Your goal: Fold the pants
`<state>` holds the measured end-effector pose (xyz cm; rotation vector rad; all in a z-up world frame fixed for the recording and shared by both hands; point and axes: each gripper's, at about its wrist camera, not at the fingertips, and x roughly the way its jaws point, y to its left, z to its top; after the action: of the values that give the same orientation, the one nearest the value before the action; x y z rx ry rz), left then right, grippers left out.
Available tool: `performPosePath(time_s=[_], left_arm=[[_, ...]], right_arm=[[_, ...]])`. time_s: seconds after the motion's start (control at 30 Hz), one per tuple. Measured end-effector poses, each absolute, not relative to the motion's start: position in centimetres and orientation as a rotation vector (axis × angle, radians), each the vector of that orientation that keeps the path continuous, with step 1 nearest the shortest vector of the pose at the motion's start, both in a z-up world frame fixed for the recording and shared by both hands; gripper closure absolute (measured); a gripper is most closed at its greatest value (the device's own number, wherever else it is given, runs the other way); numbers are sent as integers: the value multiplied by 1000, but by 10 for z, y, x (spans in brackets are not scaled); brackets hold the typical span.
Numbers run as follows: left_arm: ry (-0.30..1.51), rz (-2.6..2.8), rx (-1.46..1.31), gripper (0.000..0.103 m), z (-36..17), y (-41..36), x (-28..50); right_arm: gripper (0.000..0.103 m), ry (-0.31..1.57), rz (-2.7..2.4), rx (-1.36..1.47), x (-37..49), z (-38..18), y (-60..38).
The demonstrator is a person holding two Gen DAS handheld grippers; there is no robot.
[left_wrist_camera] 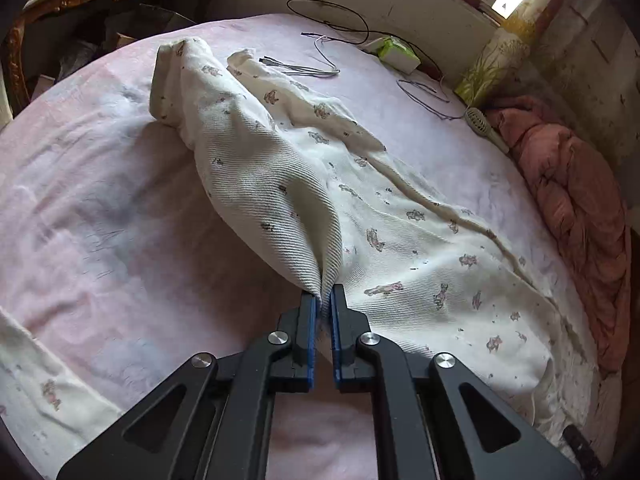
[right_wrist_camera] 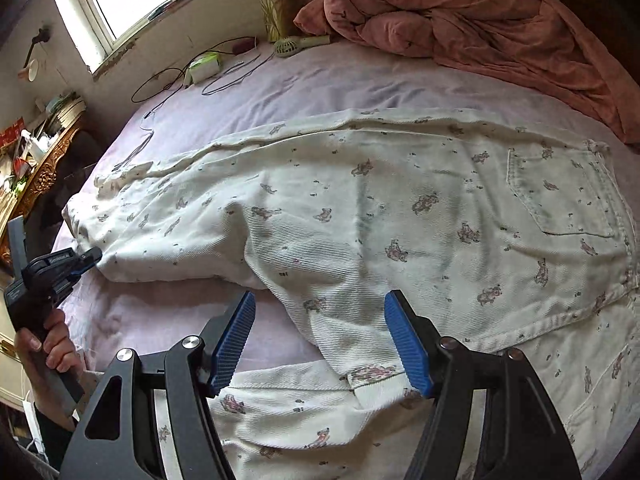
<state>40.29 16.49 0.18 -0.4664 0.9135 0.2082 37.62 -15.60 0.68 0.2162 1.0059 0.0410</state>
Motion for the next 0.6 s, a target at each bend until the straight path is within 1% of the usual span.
performPosePath(time_s=[0.13, 0.23, 0.3, 0.37, 0.4, 0.43, 0.47, 0.53, 0.6], left_arm=[[877, 276, -308, 97, 11, 162, 354], [954, 267, -342, 97, -5, 168, 321], [977, 291, -304, 96, -13, 164, 305], [975, 333, -204, 85, -10, 151, 301], [973, 330, -167, 85, -5, 145, 303], [969, 324, -142, 76, 2, 140, 308], [959, 309, -144, 59, 9, 138, 313], [951, 249, -188, 47, 25, 134, 327], [933, 254, -222, 47, 38, 128, 348]], right_arm=[[35, 992, 5, 194, 372, 15, -174], [34, 994, -15, 216, 375, 22, -188], [34, 994, -26, 227, 381, 29, -199], [34, 988, -36, 185, 388, 37, -208], [34, 982, -43, 165, 391, 41, -213], [32, 975, -64, 153, 394, 46, -225], [31, 972, -93, 159, 397, 49, -236], [31, 981, -139, 177, 404, 51, -263], [31, 1005, -154, 225, 414, 48, -295]])
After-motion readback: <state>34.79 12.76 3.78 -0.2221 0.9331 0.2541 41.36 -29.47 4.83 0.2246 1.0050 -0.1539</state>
